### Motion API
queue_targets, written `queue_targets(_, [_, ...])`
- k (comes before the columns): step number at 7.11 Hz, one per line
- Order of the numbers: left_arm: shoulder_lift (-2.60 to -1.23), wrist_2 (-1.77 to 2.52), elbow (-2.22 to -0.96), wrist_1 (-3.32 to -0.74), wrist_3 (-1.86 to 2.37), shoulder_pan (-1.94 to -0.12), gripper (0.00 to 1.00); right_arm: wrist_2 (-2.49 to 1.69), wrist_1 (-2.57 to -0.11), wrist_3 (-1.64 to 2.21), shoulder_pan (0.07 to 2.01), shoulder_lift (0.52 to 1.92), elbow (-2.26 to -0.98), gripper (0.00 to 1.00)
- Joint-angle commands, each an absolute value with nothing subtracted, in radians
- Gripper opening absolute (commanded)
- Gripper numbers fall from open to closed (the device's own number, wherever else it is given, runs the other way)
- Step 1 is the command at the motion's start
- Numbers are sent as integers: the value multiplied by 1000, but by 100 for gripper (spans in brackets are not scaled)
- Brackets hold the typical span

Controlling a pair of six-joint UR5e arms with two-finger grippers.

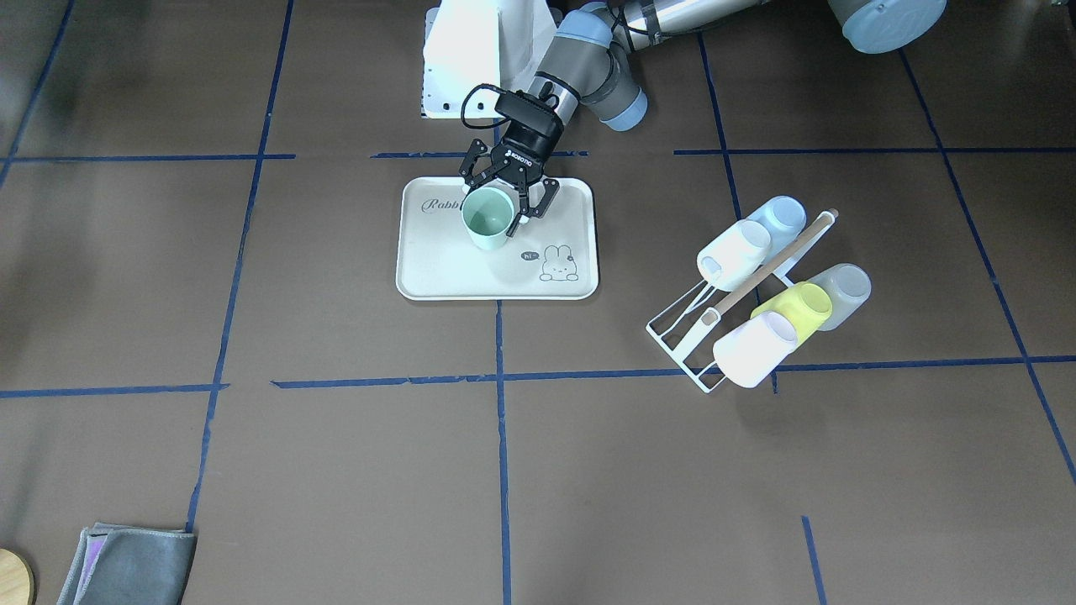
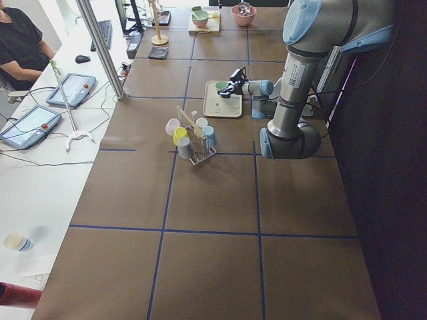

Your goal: Pick up and place green cup on tray

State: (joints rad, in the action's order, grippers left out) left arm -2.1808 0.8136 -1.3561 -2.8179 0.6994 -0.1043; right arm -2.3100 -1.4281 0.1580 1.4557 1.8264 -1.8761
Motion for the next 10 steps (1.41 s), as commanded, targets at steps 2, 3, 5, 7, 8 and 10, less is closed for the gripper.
queue_targets(2, [-2189, 815, -1356, -2818, 699, -104, 80, -2310, -1428, 158, 1456, 1827, -1876, 100])
queue_targets(3, [-2191, 816, -1356, -2818, 699, -104, 81, -2310, -1428, 158, 1456, 1828, -1878, 100])
queue_targets(5, [-2189, 816, -1356, -2816, 696, -104, 81, -2310, -1428, 158, 1456, 1830, -1878, 100])
queue_targets(7, [-2186, 811, -1355, -2809, 683, -109, 85, -2310, -1428, 158, 1456, 1833, -1879, 100])
queue_targets(8, [-2184, 811, -1347, -2807, 680, -110, 86, -2310, -1428, 158, 1456, 1833, -1879, 100])
queue_targets(10, [-2184, 811, -1345, -2806, 680, -112, 92, -2310, -1428, 158, 1456, 1835, -1879, 100])
